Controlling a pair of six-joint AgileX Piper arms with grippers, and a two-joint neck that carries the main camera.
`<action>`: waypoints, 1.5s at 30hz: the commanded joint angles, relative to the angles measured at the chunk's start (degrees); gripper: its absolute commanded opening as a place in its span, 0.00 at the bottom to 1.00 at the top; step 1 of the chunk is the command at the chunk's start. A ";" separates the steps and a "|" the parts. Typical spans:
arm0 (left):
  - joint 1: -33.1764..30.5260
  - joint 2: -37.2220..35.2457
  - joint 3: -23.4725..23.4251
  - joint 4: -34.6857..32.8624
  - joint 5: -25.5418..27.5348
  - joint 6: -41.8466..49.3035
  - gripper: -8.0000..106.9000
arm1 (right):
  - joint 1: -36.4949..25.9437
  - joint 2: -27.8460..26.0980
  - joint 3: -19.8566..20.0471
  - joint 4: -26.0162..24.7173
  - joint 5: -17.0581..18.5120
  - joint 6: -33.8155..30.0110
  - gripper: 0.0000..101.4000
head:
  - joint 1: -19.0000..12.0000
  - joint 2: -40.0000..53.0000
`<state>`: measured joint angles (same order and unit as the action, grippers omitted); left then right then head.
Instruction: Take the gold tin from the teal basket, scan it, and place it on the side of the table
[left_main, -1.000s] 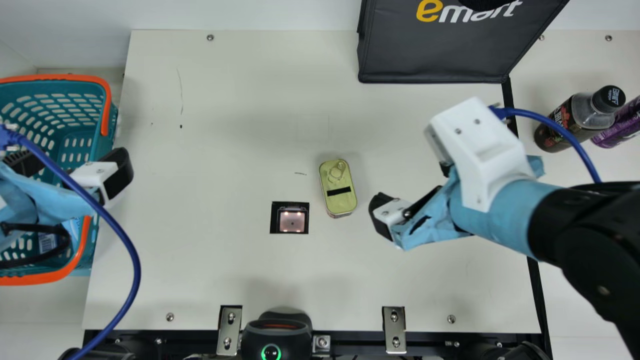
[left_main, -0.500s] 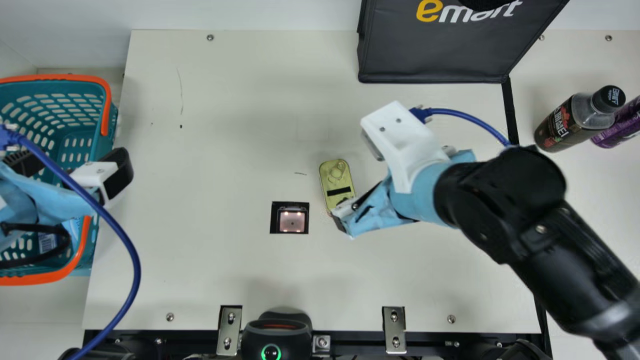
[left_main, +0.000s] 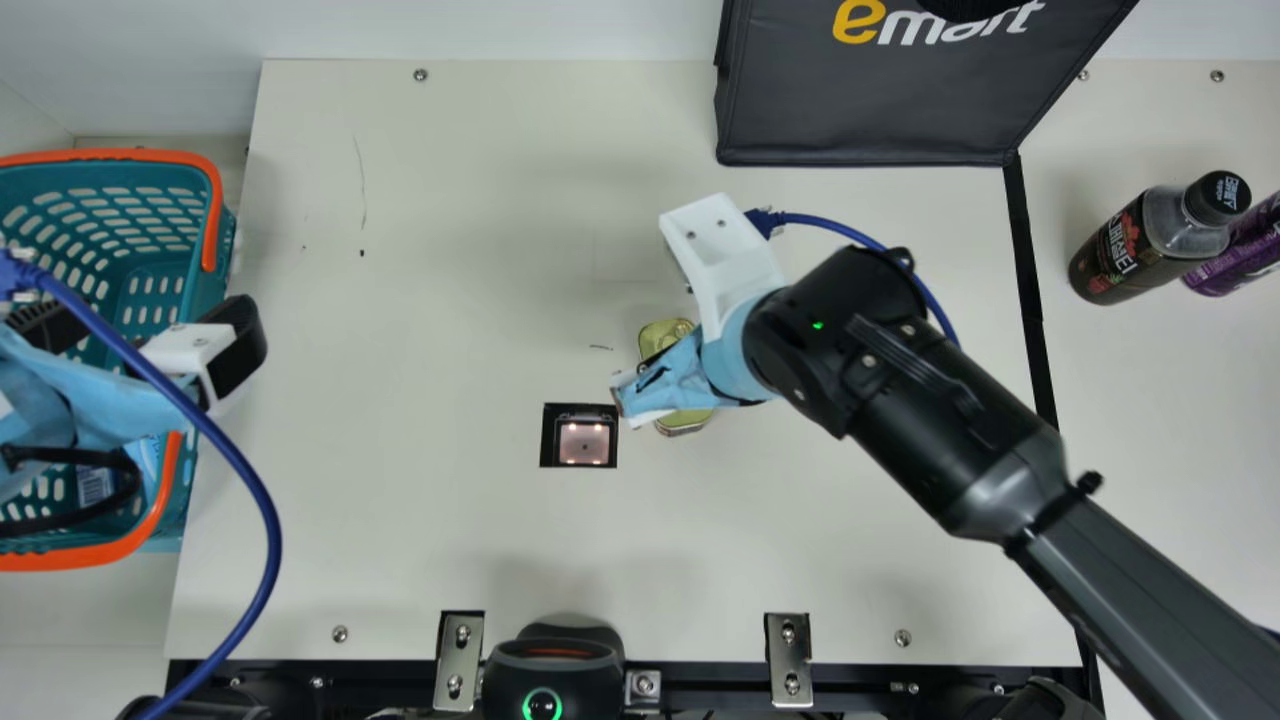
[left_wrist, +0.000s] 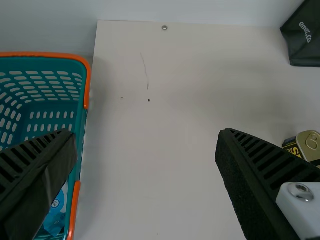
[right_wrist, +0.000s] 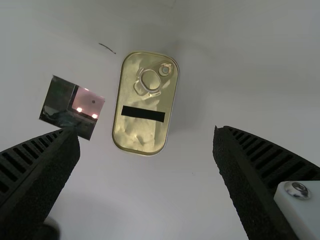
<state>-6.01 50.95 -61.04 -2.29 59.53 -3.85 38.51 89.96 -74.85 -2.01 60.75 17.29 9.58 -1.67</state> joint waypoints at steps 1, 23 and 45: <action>0.00 0.00 0.00 0.00 0.00 0.00 0.85 | 0.19 1.53 -0.25 -0.18 -0.81 1.08 0.94 | -1.66 0.09; 0.00 0.00 0.00 0.00 0.00 0.00 0.85 | 0.40 11.71 1.64 -2.13 -8.32 7.04 0.94 | -1.66 0.09; 0.00 0.00 0.00 0.00 0.00 0.00 0.85 | 1.88 15.43 1.09 -2.96 -9.69 10.23 0.28 | -1.66 0.09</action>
<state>-6.01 50.95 -61.04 -2.29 59.53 -3.85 40.32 105.49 -73.65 -4.79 50.72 27.45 9.58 -1.58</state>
